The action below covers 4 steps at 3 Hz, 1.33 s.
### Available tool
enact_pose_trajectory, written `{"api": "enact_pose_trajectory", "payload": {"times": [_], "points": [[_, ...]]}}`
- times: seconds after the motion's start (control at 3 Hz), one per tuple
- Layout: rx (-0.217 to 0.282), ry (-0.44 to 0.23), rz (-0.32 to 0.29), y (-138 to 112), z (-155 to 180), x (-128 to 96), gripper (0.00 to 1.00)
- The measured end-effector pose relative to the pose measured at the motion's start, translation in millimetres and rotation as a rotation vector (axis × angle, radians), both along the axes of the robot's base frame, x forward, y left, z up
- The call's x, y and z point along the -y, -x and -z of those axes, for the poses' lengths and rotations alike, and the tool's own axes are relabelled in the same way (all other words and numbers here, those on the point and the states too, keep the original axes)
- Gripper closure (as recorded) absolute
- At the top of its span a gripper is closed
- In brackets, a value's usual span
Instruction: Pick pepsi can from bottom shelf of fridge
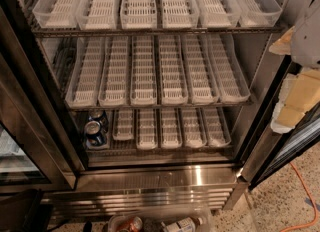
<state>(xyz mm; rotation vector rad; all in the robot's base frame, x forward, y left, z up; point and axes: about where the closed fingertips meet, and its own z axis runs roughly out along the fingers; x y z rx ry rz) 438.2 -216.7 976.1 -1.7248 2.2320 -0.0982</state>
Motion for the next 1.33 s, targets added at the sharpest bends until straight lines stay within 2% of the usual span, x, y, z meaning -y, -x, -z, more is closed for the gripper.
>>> {"api": "enact_pose_trajectory", "payload": {"times": [0.33, 0.67, 1.0, 1.33], "points": [[0.000, 0.000, 0.000, 0, 0, 0, 0.00], [-0.001, -0.010, -0.007, 3, 14, -6, 0.00], [-0.014, -0.051, -0.055, 12, 55, -30, 0.00], [-0.044, -0.094, -0.109, 17, 121, -58, 0.00]]}}
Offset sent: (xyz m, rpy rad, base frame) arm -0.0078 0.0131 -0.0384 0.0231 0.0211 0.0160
